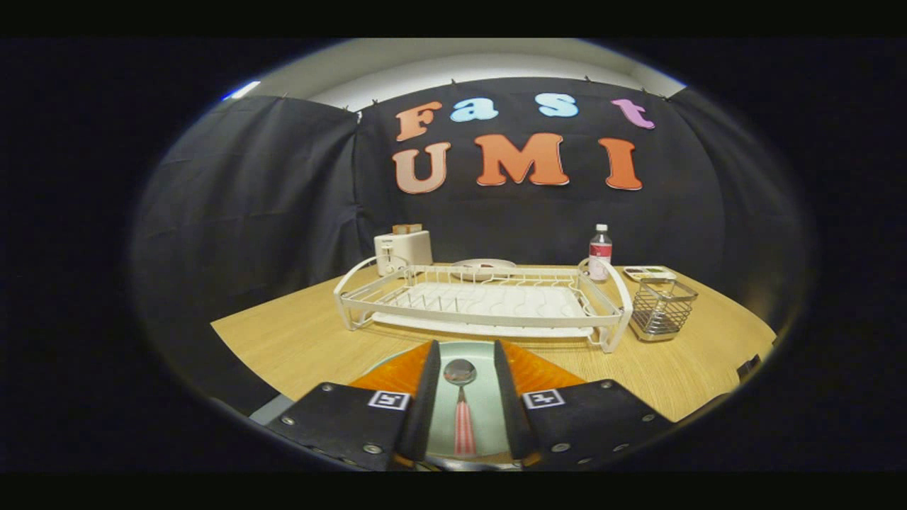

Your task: Take the plate from the dish rack, then take the spoon from the basket and place it into the plate.

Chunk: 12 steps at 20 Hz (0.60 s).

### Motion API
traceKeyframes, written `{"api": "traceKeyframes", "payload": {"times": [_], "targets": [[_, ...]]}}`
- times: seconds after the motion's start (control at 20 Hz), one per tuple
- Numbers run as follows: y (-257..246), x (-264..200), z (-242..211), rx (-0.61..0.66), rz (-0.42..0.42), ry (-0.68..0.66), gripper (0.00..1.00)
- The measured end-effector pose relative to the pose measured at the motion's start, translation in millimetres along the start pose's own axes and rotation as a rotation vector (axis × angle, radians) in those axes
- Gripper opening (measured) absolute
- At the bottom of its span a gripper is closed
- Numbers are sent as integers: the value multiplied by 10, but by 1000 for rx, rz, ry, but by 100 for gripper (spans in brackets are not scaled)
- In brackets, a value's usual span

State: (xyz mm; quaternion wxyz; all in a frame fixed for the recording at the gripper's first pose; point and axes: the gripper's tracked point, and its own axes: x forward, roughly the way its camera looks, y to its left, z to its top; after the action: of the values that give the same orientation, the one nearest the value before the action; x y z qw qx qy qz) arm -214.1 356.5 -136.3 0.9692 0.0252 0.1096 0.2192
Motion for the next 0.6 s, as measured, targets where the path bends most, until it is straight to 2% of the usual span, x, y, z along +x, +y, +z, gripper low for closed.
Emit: {"api": "traceKeyframes", "payload": {"times": [0.05,0.15,0.25,0.6], "targets": [[-26,-15,8,7,-11,7,71],[-104,-17,46,24,-24,9,90],[-189,-14,80,36,-32,11,98],[-799,-127,478,48,-115,-44,98]]}}
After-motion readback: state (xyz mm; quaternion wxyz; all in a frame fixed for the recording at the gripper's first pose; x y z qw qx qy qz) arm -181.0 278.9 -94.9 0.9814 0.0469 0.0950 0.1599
